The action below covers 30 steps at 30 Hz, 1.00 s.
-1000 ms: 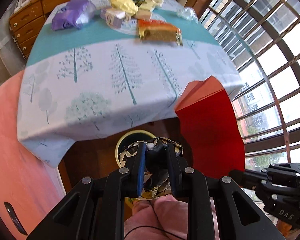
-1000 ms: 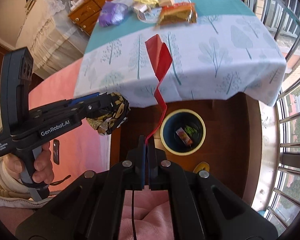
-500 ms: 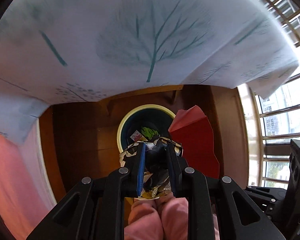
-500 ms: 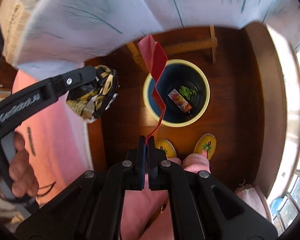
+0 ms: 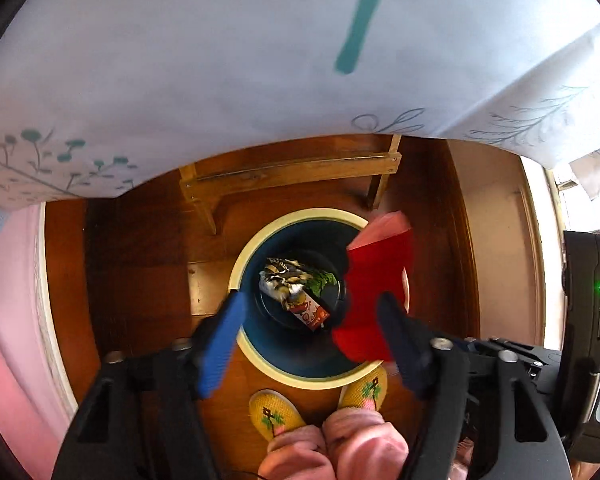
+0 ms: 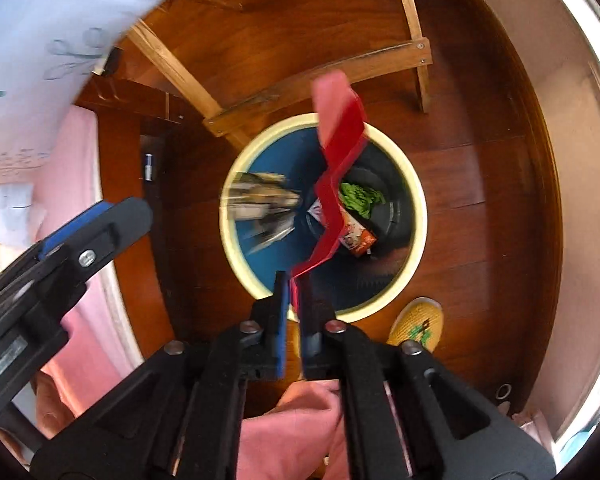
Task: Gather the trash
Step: 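Carry the wrapper and red paper over the bin and release both, then grasp the orange-gold snack bag with the left tool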
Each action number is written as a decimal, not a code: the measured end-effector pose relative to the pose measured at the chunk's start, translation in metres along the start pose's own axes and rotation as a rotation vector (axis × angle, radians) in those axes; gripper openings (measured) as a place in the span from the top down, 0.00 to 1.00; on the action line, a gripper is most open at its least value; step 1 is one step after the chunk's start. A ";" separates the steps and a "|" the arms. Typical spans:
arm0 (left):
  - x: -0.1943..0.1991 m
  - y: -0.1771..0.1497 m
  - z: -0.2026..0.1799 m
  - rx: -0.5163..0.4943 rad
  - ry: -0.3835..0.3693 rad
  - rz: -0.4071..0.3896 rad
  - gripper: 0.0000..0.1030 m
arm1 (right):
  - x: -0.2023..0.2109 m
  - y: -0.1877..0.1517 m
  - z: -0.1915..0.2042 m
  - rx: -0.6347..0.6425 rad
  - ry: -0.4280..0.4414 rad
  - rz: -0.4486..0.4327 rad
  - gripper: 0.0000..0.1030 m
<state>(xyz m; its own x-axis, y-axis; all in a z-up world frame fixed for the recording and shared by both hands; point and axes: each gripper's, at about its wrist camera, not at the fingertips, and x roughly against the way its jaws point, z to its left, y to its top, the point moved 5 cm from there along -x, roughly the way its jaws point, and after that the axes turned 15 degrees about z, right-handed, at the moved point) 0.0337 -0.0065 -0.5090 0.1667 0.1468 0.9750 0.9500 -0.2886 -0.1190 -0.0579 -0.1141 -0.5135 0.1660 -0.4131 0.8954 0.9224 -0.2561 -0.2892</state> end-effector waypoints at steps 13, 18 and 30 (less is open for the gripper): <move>0.055 -0.027 0.008 0.038 0.014 -0.037 0.29 | 0.045 -0.017 -0.012 -0.100 0.000 -0.061 0.52; 0.106 -0.049 0.010 0.054 0.008 -0.053 0.29 | 0.083 -0.036 0.001 -0.107 -0.013 -0.081 0.52; 0.291 -0.096 -0.008 -0.035 0.015 -0.192 0.29 | 0.217 -0.101 0.066 -0.069 -0.031 -0.133 0.52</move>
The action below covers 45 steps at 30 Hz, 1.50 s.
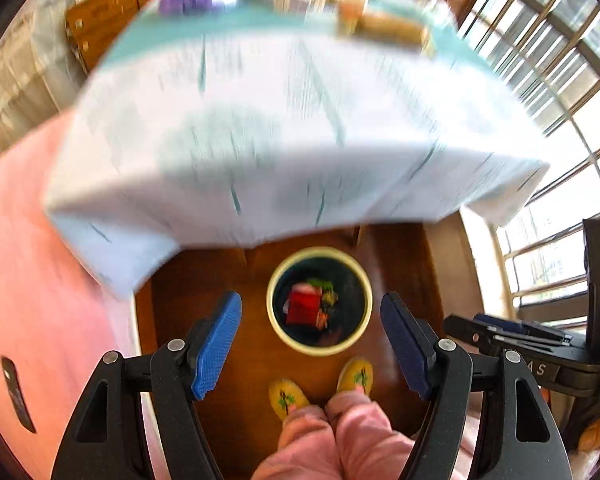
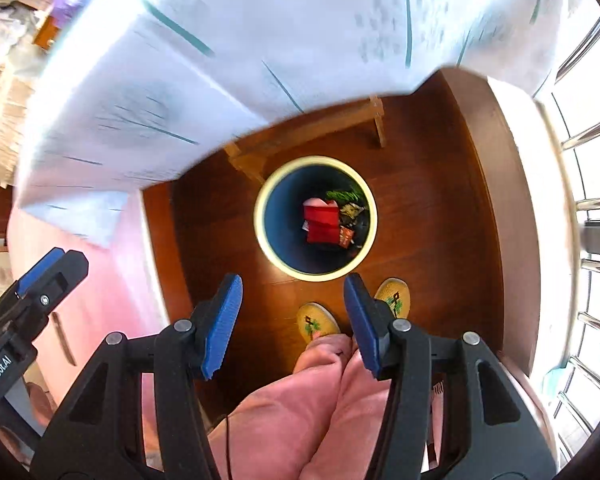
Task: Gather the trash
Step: 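Grasp the orange-gold snack bag with the left tool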
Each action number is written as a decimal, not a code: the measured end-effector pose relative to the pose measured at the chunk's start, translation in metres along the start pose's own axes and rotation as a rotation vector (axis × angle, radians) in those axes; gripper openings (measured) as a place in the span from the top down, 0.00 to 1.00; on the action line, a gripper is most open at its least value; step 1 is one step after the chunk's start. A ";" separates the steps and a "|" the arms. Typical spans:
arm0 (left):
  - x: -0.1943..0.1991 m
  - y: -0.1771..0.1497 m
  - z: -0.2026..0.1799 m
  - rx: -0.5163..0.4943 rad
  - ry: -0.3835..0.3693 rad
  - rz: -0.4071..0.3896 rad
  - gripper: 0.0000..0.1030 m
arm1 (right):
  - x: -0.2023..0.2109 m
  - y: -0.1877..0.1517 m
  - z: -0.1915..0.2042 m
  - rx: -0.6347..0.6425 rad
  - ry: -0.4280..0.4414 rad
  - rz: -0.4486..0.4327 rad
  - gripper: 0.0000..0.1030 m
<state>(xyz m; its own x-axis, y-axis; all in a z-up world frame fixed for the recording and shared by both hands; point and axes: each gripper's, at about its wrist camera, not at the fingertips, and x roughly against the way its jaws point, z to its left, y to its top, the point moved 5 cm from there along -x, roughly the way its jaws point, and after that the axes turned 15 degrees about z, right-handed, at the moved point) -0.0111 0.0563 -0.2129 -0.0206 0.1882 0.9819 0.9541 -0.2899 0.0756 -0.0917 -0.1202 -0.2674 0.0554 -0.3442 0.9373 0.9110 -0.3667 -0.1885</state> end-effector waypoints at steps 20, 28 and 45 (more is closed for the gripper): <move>0.230 0.065 -0.019 -0.076 -0.041 -0.274 0.29 | 0.228 -0.016 0.094 0.110 0.085 -0.438 0.52; 0.236 0.095 -0.022 -0.071 -0.080 -0.249 0.29 | 0.253 0.005 0.109 0.137 0.101 -0.454 0.52; 0.110 0.261 -0.038 0.068 -0.014 -0.038 0.29 | 0.222 0.227 0.045 0.191 0.135 -0.289 0.52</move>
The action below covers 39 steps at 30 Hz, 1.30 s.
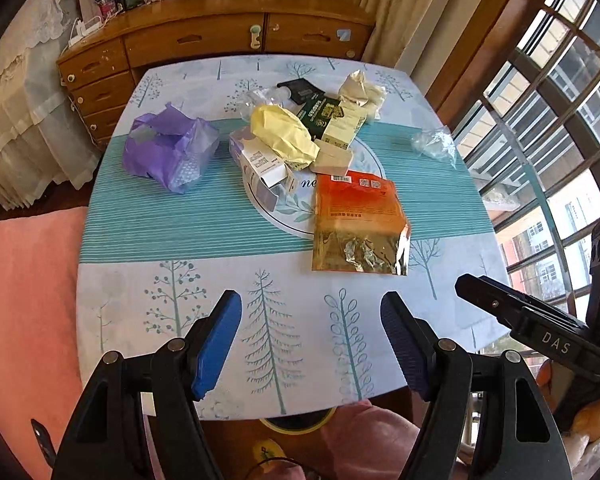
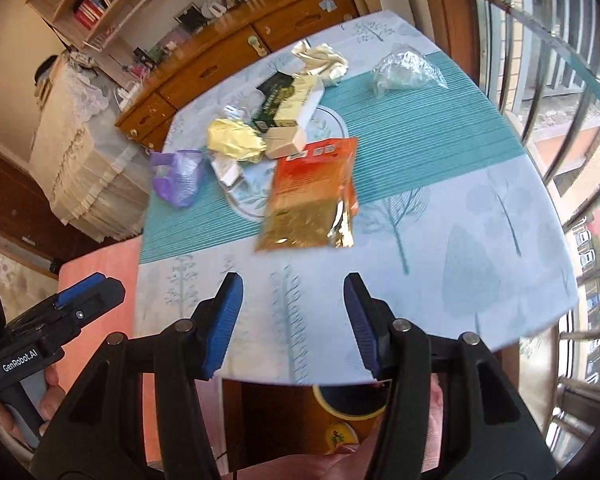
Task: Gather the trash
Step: 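Grasp the orange-gold snack bag with the left tool, then grasp the clear plastic bag with the left tool while the right tool holds the orange snack bag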
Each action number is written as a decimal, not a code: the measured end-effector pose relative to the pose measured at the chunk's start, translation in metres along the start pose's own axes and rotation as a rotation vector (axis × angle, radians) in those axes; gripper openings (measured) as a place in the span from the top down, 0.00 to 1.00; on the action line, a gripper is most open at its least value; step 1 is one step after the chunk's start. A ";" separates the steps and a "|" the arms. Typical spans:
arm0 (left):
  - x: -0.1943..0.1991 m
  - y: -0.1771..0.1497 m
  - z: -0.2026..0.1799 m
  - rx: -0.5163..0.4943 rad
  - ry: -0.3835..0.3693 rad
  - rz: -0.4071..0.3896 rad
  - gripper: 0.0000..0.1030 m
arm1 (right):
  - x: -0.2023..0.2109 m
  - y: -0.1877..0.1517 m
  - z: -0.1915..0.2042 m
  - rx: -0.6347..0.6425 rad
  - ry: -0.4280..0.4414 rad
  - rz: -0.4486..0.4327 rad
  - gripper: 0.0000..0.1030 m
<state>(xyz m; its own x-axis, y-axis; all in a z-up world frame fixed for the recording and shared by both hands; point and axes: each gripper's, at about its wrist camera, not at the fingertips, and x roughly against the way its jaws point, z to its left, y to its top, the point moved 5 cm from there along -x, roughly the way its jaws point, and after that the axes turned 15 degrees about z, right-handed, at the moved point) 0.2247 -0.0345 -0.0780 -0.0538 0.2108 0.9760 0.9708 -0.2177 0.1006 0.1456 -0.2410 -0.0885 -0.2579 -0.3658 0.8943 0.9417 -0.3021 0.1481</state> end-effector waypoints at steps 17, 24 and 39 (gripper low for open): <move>-0.160 0.113 -0.008 0.177 0.134 0.180 0.44 | -0.121 0.126 -0.050 0.180 0.135 0.304 0.52; -0.188 0.122 -0.002 0.216 0.101 0.218 0.53 | -0.139 0.134 -0.039 0.187 0.227 0.335 0.57; -0.181 0.131 -0.015 0.169 0.049 0.210 0.57 | -0.120 0.133 -0.011 0.258 0.271 0.292 0.98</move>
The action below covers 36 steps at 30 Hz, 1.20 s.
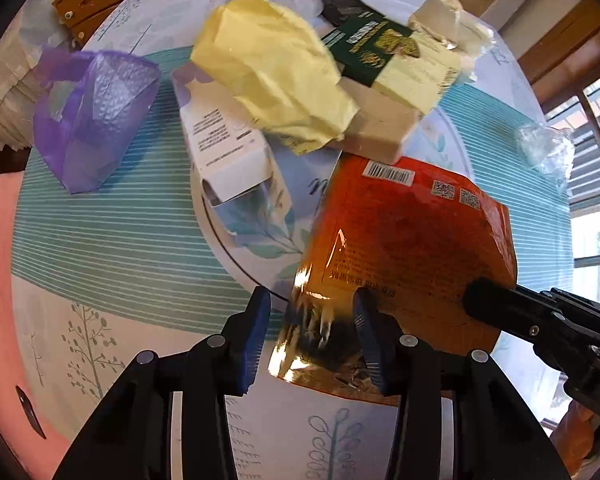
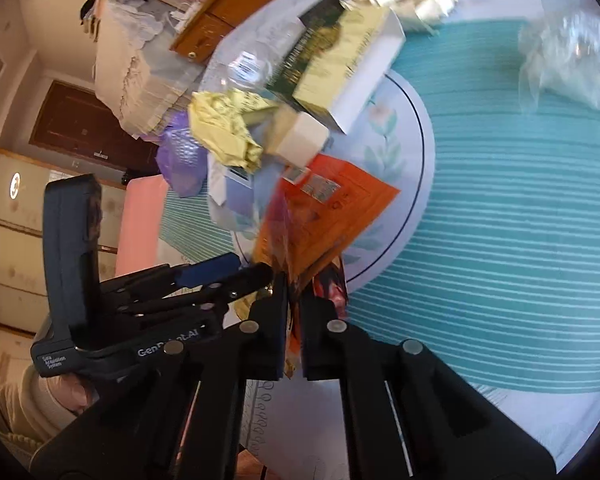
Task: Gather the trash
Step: 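Grasp the clear plastic bag with the left tool while the right tool holds the orange snack bag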
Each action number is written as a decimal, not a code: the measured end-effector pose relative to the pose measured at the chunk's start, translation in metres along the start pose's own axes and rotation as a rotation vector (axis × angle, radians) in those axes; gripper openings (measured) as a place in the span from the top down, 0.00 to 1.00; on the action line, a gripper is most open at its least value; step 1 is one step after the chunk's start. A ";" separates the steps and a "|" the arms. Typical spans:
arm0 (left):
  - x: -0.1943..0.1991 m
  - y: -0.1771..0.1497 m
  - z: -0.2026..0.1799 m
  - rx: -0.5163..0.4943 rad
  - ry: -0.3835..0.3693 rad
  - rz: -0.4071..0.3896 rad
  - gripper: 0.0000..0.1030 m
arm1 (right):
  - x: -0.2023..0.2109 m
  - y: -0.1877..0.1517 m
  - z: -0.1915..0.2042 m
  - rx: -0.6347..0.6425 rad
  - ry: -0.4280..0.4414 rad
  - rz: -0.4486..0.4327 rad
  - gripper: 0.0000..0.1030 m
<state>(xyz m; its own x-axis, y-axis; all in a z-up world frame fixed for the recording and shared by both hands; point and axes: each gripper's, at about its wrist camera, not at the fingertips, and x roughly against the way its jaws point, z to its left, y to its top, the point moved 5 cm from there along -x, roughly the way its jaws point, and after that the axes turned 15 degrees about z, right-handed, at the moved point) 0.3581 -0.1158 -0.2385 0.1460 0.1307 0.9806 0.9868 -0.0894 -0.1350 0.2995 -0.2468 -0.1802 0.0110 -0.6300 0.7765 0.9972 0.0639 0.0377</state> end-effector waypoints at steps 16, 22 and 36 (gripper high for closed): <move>0.072 0.028 -0.110 -0.257 -0.077 -0.086 0.32 | 0.122 -0.049 -0.035 -0.184 -0.160 -0.186 0.99; 0.079 0.056 -0.182 -0.454 -0.028 -0.123 0.29 | 0.164 -0.080 -0.080 -0.353 -0.216 -0.245 0.99; 0.032 0.121 -0.287 -0.919 0.314 -0.072 0.21 | 0.203 -0.076 -0.148 -0.502 -0.208 -0.343 0.99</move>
<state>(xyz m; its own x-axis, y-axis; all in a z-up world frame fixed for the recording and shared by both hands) 0.4616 -0.4056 -0.1827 -0.0692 -0.0914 0.9934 0.5339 -0.8446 -0.0405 0.2363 -0.4939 -0.1183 -0.2789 -0.3840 0.8802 0.8551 -0.5164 0.0457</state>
